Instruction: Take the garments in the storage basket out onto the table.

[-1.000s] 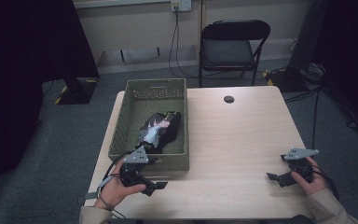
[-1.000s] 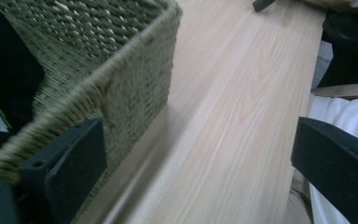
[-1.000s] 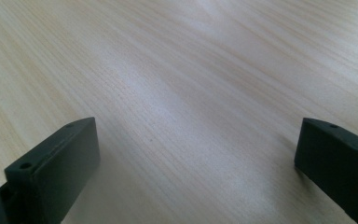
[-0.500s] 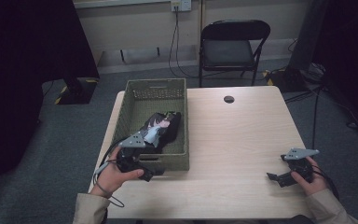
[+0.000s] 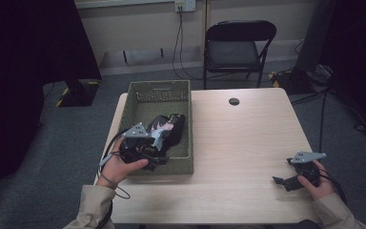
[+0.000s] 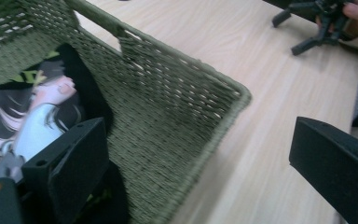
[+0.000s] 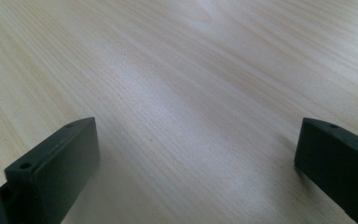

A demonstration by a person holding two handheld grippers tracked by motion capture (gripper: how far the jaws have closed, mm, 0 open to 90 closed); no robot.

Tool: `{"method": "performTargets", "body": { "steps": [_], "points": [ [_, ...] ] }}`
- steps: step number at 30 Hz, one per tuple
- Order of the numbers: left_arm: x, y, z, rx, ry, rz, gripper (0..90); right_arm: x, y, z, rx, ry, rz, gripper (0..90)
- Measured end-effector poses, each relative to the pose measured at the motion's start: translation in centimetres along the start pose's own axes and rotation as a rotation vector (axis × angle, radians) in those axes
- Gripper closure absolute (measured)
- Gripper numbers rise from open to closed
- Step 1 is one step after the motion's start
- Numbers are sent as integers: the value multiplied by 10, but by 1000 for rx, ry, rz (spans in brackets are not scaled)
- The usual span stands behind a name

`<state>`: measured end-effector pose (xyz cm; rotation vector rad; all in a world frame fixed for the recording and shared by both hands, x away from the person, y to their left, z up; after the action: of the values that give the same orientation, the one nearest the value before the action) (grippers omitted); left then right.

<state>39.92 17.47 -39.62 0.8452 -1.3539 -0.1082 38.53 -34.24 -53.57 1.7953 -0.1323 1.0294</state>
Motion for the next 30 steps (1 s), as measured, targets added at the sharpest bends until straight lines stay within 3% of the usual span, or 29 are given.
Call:
{"method": "performTargets", "body": {
  "steps": [30],
  "points": [
    [11,-23,-53,87,-12,-52,36,0,0,0,0,1,0,0]
  ]
}}
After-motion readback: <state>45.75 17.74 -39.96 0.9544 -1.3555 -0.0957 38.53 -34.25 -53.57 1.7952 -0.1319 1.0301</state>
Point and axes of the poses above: each handheld gripper's, and its own axes: y roughly backward along the jaws, x roughly out of its top, z roughly to its right, the point moved 3 cm from there along -y, roughly forward along the jaws, and after that the axes turned 11 degrees about -y, right-handed, at the moved point
